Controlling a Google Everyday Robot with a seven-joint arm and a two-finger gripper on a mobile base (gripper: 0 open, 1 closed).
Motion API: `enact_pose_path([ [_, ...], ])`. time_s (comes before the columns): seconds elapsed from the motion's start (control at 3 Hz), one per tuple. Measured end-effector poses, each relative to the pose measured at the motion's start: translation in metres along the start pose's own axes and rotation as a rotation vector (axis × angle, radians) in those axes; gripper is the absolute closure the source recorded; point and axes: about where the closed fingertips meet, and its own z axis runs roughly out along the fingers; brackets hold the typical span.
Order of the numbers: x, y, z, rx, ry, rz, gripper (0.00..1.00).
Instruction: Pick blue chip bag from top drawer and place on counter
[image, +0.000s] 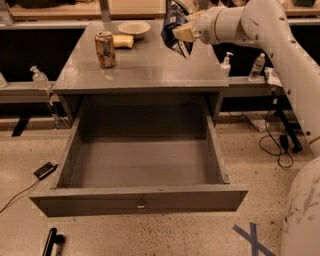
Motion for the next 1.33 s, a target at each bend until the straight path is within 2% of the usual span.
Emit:
enact_pose_path([
  [0.67, 0.002, 0.0057, 0.0057, -0.012, 0.002, 0.002, 0.05],
  [1.0, 0.0021, 0.0072, 0.0075, -0.015, 0.002, 0.002, 0.0],
  [1.33, 0.0027, 0.0075, 0.0087, -0.021, -0.001, 0.006, 0.0],
])
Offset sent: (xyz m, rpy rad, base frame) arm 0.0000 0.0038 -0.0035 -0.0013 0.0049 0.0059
